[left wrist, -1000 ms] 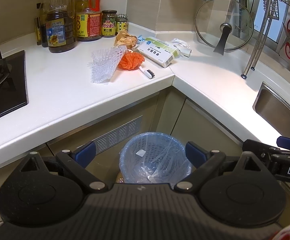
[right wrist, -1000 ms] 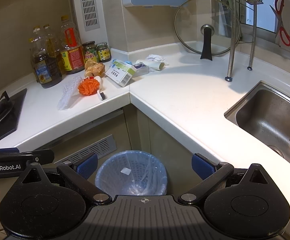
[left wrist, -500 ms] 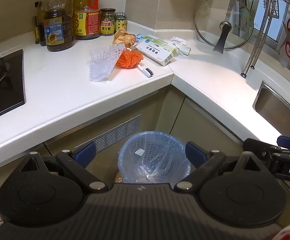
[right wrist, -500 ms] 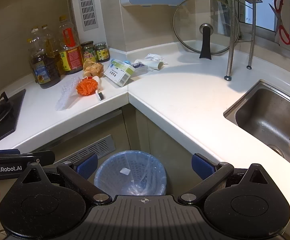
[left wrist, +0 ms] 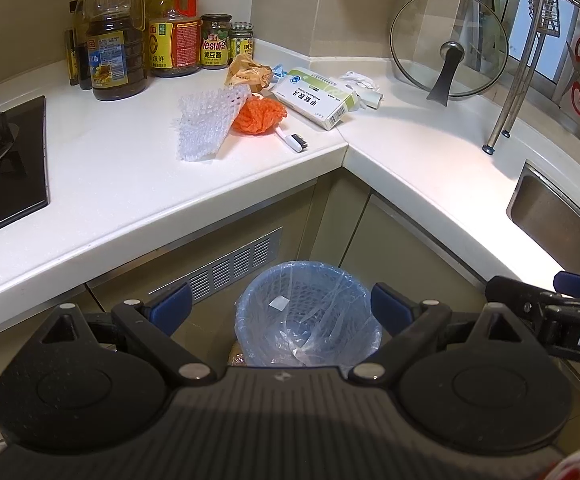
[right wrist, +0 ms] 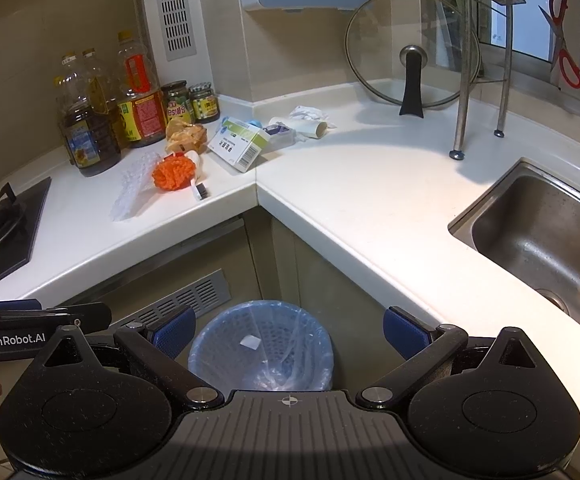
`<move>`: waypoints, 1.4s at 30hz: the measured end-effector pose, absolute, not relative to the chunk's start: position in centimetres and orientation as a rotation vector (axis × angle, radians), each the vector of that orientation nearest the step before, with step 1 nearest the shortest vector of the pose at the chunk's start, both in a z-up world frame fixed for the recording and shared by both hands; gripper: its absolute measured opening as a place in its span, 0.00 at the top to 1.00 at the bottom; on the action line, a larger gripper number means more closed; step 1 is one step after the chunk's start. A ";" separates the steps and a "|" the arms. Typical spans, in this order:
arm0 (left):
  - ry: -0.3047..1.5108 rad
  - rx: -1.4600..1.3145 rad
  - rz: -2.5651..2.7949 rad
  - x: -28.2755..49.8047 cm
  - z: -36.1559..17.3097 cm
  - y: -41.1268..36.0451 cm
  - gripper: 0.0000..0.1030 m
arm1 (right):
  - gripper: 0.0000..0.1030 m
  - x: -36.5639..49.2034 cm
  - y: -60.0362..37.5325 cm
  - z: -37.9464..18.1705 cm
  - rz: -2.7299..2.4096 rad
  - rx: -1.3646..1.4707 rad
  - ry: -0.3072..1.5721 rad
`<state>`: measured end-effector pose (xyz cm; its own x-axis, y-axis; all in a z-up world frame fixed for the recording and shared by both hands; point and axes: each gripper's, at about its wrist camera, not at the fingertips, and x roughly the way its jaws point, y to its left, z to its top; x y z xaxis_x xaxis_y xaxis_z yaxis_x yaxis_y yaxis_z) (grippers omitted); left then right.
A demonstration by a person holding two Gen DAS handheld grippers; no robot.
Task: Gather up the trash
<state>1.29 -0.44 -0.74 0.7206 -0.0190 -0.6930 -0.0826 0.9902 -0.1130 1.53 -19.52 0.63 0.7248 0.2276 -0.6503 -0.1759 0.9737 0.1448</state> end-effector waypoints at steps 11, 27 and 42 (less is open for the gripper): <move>0.766 -0.142 0.034 1.4 -0.8 -0.3 0.08 | 0.03 1.5 -19.5 0.6 0.223 0.076 0.729; 0.762 -0.144 0.032 1.2 -0.6 -0.1 0.08 | 0.03 1.3 -19.4 0.7 0.223 0.075 0.728; 0.763 -0.142 0.029 1.0 -0.5 -0.4 0.08 | 0.03 1.0 -19.4 0.9 0.220 0.079 0.729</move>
